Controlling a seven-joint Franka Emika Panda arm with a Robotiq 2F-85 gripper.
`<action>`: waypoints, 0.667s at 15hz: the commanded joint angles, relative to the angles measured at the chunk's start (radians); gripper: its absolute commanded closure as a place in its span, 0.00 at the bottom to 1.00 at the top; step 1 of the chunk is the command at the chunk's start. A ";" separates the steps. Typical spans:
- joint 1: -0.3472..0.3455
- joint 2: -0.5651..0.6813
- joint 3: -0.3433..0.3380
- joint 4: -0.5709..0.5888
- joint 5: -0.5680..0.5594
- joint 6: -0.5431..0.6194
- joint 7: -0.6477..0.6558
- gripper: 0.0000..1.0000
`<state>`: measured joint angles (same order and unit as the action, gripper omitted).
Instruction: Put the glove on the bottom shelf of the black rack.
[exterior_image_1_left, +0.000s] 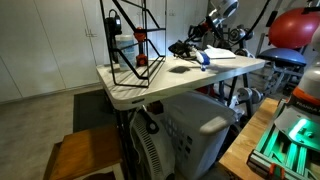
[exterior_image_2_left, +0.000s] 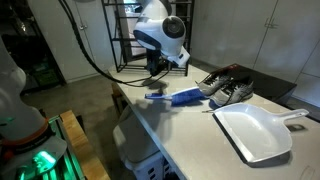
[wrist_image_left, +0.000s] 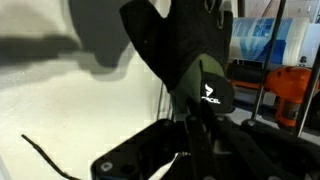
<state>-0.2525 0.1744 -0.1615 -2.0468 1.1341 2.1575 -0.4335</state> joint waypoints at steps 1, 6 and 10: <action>0.008 0.002 -0.009 0.003 0.001 -0.003 0.001 0.98; 0.021 0.068 0.012 0.088 0.127 -0.014 0.053 0.98; 0.064 0.149 0.030 0.154 0.140 0.101 0.114 0.98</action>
<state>-0.2196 0.2414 -0.1410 -1.9599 1.2492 2.1894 -0.3706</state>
